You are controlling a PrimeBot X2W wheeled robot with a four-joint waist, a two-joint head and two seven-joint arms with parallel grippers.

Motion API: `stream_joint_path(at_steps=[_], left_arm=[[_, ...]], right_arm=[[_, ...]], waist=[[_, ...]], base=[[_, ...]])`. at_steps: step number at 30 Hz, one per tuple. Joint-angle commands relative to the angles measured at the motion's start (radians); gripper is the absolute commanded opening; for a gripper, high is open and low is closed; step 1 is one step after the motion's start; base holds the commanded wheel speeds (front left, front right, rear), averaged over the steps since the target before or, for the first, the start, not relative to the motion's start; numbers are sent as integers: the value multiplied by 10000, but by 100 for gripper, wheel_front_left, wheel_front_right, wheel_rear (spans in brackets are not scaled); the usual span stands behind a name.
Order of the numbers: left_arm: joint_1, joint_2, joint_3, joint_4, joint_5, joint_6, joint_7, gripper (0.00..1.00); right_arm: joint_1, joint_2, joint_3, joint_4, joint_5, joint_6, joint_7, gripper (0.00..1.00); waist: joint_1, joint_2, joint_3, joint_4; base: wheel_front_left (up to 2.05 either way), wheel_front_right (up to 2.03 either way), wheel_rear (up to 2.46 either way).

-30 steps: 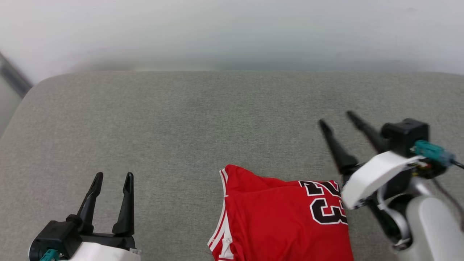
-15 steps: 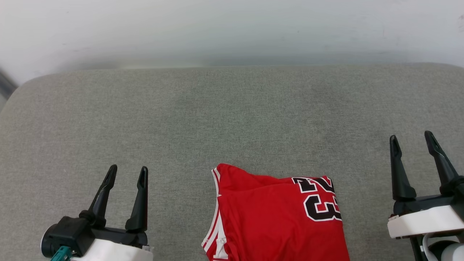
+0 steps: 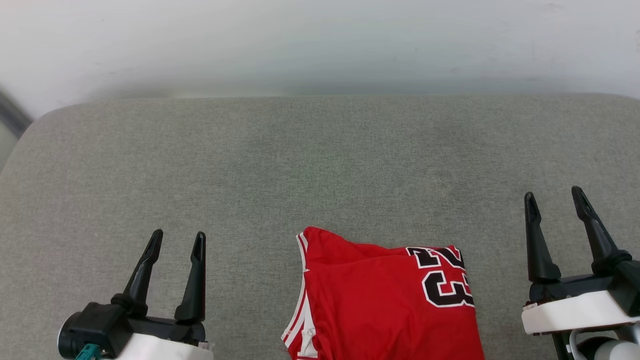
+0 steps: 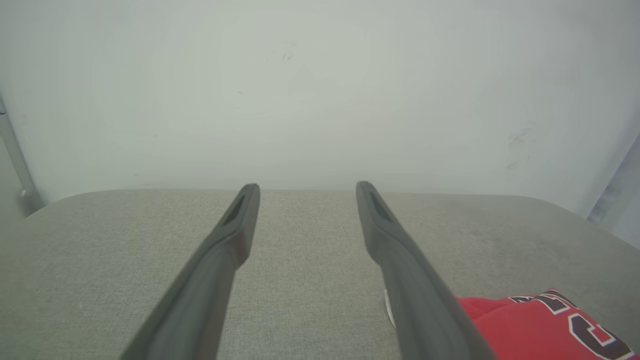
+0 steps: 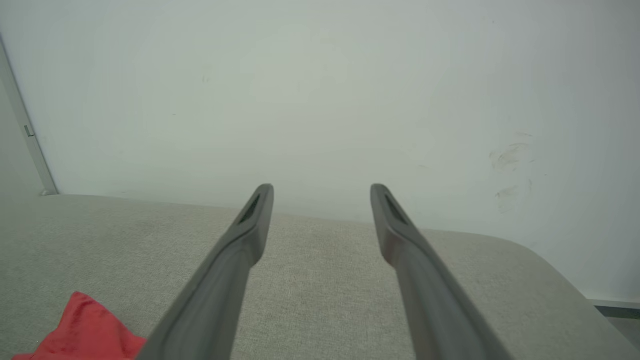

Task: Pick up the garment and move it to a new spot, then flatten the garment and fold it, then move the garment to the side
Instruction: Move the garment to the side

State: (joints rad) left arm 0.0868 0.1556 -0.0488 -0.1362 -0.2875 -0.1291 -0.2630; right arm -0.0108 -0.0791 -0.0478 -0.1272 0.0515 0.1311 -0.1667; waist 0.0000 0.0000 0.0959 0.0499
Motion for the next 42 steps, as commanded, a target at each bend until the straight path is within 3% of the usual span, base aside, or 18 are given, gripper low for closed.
stream_joint_path(at_steps=[1, 8, 16, 20, 23, 30, 39, 40, 41, 42], left_arm=[[78, -5, 29, -25, 26, -14, -21, 100], [-3, -17, -25, -16, 85, -14, -21, 100], [-212, -32, -223, 100, 29, -14, -21, 100], [-451, -55, -313, 134, 15, -14, -21, 100], [-616, -58, -459, 200, 32, -14, -21, 100], [-929, -91, -713, 324, 66, -14, -21, 100], [-1172, -108, -923, 463, 53, -14, -21, 100], [-1162, -111, -937, 483, 53, -14, -21, 100], [-1155, -116, -953, 498, 53, -14, -21, 100], [-1153, -126, -960, 518, 53, -14, -21, 100]], right_arm=[[125, 36, 12, -9, -28, -8, 12, 100], [148, -119, 211, -89, 550, -6, 990, 100], [400, -1008, 901, -838, 1979, -4, 5397, 100], [744, -792, 734, -1041, 2540, -6, 7940, 100], [711, -708, 439, -1164, 2344, -6, 9040, 100], [696, -335, 469, -711, 2378, -6, 10135, 100], [547, -159, 1117, 809, 2147, -1, 10085, 100], [552, -179, 1219, 1000, 2079, 8, 10029, 73], [548, -249, 1323, 1201, 1968, 8, 9998, 6], [517, -415, 1464, 1365, 1797, 8, 9944, 0]], waist=[[0, 0, -10, 18], [0, 0, 135, 109], [0, 0, 648, 258], [0, 0, 969, 440], [0, 0, 1222, 632], [0, 0, 1550, 1022], [0, 0, 1721, 1455], [0, 0, 1713, 1481], [0, 0, 1699, 1504], [0, 0, 1680, 1523]], base=[[0, 0, 0], [0, 0, 0], [0, 0, 0], [0, 0, 0], [0, 0, 0], [0, 0, 0], [0, 0, 0], [0, 0, 0], [0, 0, 0], [0, 0, 0]])
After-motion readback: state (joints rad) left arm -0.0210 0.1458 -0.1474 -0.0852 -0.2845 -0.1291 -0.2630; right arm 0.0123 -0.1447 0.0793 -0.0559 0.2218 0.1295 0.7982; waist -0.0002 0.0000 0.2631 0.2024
